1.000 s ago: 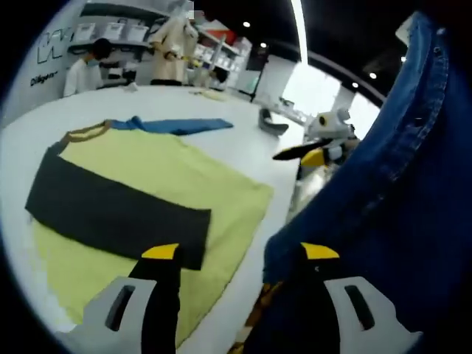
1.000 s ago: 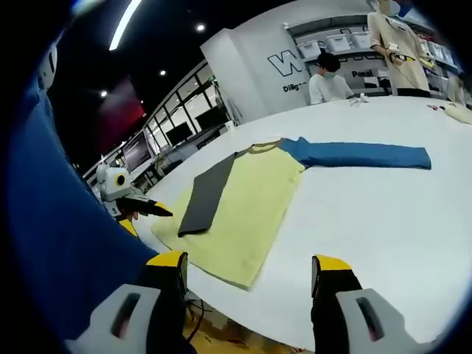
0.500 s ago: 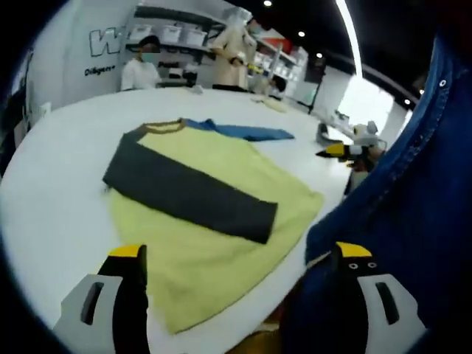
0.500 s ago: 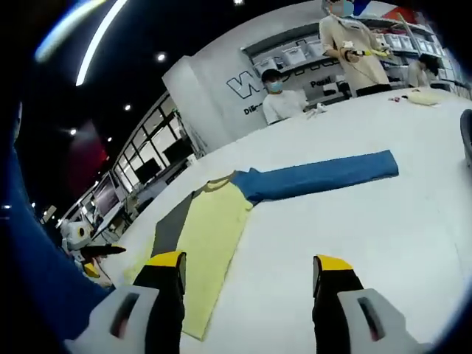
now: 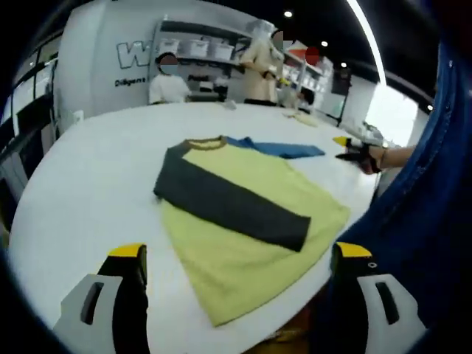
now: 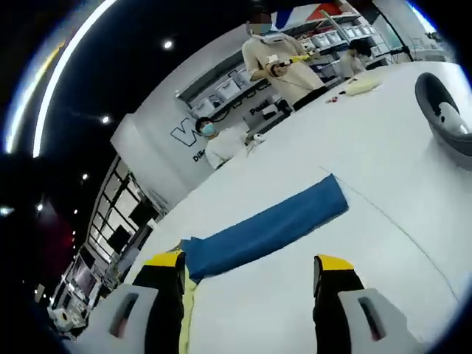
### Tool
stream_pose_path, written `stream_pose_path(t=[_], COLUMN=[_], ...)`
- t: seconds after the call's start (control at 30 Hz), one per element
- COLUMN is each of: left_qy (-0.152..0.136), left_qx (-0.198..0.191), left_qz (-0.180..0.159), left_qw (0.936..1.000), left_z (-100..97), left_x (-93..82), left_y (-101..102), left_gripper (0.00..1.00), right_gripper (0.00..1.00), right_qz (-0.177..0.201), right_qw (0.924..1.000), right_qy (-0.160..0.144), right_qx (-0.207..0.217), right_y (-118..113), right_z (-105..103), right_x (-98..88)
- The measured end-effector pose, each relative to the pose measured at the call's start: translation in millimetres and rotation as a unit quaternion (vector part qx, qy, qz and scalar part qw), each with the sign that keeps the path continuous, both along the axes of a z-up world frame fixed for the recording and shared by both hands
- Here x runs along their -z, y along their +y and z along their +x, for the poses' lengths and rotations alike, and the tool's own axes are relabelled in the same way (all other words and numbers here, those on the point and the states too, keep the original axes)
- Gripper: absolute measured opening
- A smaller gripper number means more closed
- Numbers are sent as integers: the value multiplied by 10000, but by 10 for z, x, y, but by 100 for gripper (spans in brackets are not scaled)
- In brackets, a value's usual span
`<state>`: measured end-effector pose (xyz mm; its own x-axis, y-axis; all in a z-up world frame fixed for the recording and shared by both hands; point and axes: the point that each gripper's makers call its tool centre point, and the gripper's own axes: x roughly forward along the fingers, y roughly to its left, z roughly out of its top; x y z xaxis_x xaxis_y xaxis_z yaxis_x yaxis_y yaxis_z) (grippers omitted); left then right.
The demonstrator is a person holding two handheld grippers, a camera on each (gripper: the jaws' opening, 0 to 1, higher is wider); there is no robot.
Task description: Fold the garment on the visible template until the final outline fits inside the template.
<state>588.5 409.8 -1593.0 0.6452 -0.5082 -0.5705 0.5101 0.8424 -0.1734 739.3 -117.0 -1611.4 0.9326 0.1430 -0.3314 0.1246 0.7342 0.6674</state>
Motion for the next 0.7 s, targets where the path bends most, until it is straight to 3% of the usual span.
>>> stream_pose_path(t=[0.4, 0.6, 0.7], left_qy=[113, 72, 8], left_qx=[-66, -51, -124], left_qz=[125, 151, 152], left_qw=[9998, 9998, 9998], left_z=[-142, -200, -219], left_x=[97, 46, 35], left_y=[-54, -178, -201], left_gripper=[98, 96, 93], right_gripper=[69, 67, 66], right_qz=[753, 806, 1093], right_qw=[9948, 9956, 9930], right_qy=[219, 66, 272], right_qx=[656, 469, 347], right_y=[-304, -206, -62], right_z=[276, 338, 271], right_x=[188, 49, 62])
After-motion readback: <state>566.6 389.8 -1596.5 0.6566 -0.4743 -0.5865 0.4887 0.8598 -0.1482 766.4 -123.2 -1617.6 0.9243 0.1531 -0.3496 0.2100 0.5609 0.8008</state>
